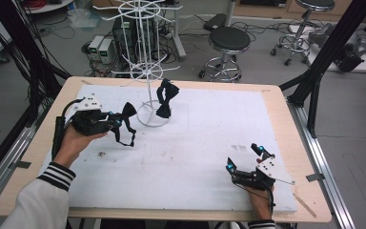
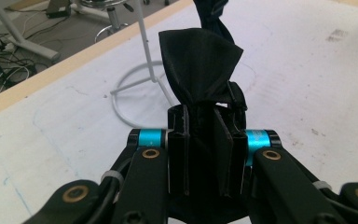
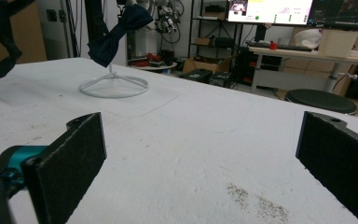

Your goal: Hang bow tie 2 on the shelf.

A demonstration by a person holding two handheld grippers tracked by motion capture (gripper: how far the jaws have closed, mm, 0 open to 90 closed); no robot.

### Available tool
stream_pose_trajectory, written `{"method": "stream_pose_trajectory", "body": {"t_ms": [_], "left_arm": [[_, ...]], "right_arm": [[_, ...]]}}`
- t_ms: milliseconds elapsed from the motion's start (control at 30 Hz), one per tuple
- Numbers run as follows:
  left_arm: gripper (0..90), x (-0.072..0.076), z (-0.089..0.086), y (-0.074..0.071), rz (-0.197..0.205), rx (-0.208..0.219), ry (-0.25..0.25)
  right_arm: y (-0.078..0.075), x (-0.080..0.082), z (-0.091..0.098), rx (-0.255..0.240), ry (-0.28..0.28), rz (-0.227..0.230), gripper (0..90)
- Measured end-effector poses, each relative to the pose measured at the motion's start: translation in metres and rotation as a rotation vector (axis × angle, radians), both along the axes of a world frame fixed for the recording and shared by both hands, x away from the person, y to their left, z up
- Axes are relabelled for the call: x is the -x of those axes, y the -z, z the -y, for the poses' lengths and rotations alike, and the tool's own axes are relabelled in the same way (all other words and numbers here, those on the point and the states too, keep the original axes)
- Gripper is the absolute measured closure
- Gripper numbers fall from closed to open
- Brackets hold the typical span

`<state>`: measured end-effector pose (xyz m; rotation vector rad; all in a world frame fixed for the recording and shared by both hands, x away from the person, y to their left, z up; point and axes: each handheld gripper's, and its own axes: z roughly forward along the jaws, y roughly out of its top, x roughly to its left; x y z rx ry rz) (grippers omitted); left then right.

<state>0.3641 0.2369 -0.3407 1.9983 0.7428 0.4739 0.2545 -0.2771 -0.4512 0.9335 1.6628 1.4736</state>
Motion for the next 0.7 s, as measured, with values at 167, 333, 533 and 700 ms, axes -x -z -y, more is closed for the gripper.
{"method": "stream_pose_trajectory", "body": {"t_ms": [167,333,533,700], "left_arm": [[76.8,0.003,-0.011,-0.014,0.032,0.028,-0.014],[76.7,0.007,-0.021,-0.03,0.07,0.054,-0.023],[76.7,0.006,-0.026,-0.048,0.104,0.063,-0.035],[76.7,0.001,-0.026,-0.059,0.122,0.074,-0.041]], "right_arm": [[0.0,0.0,-0.001,-0.001,-0.002,-0.003,0.8],[0.0,0.0,-0.001,-0.001,-0.001,-0.003,0.8],[0.0,0.0,-0.001,0.005,0.0,-0.003,0.8],[0.0,0.0,-0.001,0.006,-0.002,-0.003,0.8]]}}
